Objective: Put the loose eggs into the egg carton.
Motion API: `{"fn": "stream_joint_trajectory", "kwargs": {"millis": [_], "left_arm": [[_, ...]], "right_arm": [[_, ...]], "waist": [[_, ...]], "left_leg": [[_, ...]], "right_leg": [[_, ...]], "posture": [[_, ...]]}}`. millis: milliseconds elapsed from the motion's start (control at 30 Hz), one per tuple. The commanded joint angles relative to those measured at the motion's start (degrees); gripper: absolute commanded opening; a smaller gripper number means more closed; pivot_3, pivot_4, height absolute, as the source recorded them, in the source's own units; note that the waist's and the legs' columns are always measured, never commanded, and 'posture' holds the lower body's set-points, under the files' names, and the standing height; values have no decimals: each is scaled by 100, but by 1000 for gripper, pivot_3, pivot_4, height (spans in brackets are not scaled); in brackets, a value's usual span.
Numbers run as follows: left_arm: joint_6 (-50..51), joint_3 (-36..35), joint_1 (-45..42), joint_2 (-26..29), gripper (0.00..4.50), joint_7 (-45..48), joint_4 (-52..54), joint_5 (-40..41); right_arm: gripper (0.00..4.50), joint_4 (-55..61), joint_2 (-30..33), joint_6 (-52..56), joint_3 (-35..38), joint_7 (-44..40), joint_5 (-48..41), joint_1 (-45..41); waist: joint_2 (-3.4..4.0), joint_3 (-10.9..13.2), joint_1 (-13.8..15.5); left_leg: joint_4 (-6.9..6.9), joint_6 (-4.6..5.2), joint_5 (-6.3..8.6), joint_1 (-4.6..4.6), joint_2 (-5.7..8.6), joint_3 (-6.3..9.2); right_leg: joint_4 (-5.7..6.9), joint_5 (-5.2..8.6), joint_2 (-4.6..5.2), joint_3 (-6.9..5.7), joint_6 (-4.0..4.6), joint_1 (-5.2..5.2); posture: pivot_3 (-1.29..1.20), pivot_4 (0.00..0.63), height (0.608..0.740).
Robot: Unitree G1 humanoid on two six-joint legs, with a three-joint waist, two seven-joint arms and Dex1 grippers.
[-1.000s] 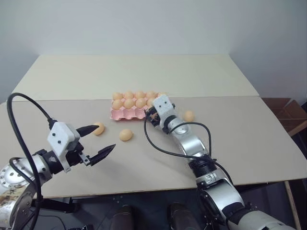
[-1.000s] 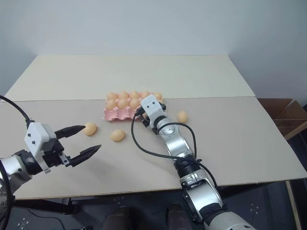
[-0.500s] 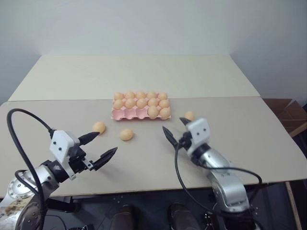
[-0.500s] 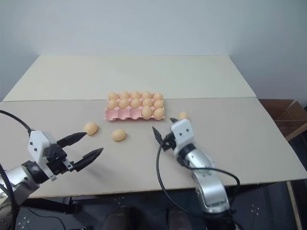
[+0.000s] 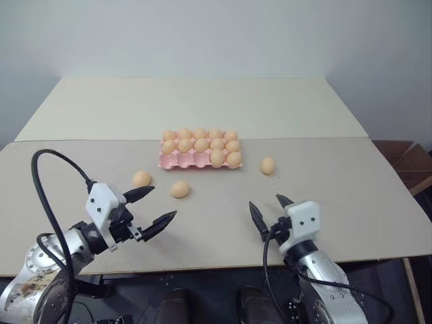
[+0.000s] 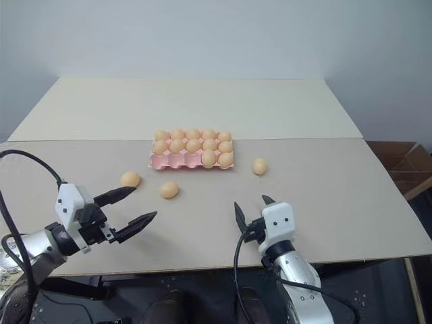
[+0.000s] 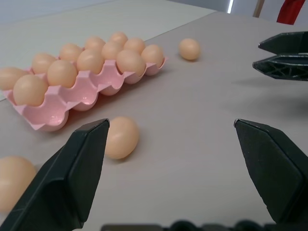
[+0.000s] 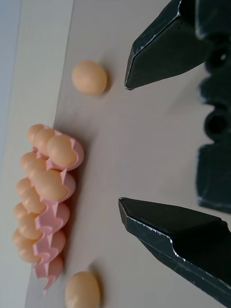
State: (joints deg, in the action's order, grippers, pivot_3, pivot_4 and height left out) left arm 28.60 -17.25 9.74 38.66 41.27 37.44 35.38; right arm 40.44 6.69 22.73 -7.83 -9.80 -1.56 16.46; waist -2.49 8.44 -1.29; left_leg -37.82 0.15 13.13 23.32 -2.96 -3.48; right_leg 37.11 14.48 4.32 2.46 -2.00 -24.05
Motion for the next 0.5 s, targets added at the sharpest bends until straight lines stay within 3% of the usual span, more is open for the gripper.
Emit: {"fn": "stream_joint_trajectory", "kwargs": {"millis": [33,233,500], "left_arm": [[-163,181,-276,162,4500,284,-142,-33],[-180,680,-805,618,4500,793,-653,-362],[-392,1059,-1467,624,4500,1081,-1059,-572]], "right_arm": [[4206,296,41,74,-138,184,278,-146],[4206,2,-79,487,-286,602,799,-805],[4363,-1187,-520,1269,93,1000,945,-2460]], "waist": [[0,0,-2],[0,0,11],[0,0,26]], "left_leg": [[0,0,0,-1,-1,-2],[0,0,0,2,0,-2],[0,1,-1,10,2,0]], "right_leg": [[0,0,0,0,0,-1],[-1,2,-4,0,2,-5],[-1,1,-5,0,-1,-5]], "posture": [[0,150,740],[0,150,740],[0,150,740]]}}
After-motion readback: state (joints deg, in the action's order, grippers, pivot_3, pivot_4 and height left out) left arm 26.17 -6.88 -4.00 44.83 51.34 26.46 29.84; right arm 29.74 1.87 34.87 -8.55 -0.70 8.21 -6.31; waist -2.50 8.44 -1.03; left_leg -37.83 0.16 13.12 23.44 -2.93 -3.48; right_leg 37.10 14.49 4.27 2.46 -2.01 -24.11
